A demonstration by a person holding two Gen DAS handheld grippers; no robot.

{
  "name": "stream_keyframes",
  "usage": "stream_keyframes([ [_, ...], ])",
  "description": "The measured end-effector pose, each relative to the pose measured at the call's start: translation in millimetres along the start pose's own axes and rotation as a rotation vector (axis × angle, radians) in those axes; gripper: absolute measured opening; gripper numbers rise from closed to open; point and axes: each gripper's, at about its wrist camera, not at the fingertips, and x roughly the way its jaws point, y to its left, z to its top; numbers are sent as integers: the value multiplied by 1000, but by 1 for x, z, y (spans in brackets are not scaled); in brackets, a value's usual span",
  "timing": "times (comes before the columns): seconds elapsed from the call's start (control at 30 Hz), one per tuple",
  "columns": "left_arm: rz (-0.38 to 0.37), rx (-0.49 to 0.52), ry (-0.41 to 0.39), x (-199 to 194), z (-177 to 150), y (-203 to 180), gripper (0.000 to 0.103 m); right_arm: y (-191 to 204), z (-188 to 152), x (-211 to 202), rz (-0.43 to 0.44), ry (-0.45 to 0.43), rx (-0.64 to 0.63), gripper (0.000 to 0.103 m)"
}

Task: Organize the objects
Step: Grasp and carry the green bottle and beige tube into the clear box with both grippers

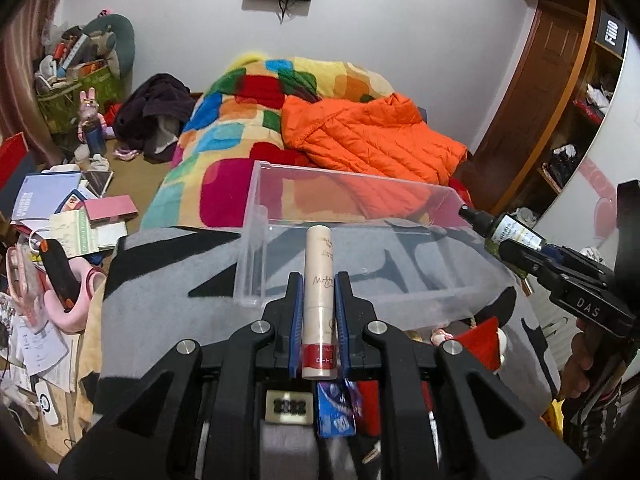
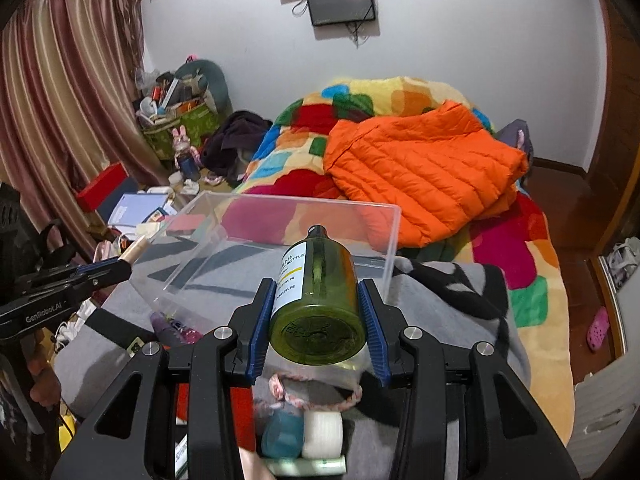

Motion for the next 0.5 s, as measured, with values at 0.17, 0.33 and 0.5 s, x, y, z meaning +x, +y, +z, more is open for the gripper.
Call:
stream_keyframes([
  [0.17,5,14,61,24,5,-5,15,3,5,24,17,66,-20,38],
  [0.33,30,52,73,33,9,-13,15,11,5,46,6,126,-62,38],
  [0.5,30,61,113,47,11,-13,15,15,5,63,3,163,-73,38],
])
